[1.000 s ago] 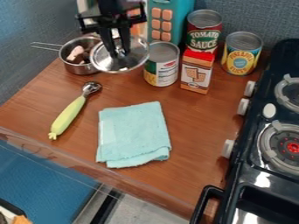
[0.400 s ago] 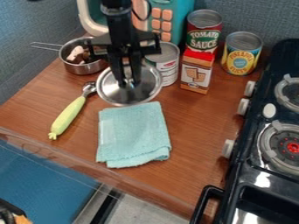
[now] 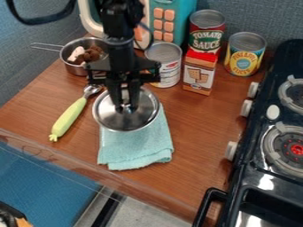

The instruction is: Took the silver lid and put it on the cloth

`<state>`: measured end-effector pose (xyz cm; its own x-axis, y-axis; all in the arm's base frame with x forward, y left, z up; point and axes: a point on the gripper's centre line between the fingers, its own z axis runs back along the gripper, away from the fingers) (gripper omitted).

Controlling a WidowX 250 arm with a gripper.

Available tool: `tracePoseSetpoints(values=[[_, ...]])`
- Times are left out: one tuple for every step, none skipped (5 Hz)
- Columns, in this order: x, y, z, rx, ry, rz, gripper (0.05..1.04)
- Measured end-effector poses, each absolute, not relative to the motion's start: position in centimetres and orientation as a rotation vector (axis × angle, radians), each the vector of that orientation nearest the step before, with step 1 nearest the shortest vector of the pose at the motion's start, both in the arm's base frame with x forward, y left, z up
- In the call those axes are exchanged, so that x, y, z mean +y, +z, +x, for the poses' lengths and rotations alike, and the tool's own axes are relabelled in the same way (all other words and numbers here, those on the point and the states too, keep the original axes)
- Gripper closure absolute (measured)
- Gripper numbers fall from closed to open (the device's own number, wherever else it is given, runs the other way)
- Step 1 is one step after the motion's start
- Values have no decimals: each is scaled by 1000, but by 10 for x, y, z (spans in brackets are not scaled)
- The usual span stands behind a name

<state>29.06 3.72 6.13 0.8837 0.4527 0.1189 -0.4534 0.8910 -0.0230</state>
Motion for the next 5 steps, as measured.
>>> tracePoseSetpoints(values=[[41,55,291,-141,460,25,802],[48,42,292,-125,472,30,802],[51,30,292,-99,489,31,802],[53,21,294,-74,505,9,802],[54,16,298,-71,513,9,802]])
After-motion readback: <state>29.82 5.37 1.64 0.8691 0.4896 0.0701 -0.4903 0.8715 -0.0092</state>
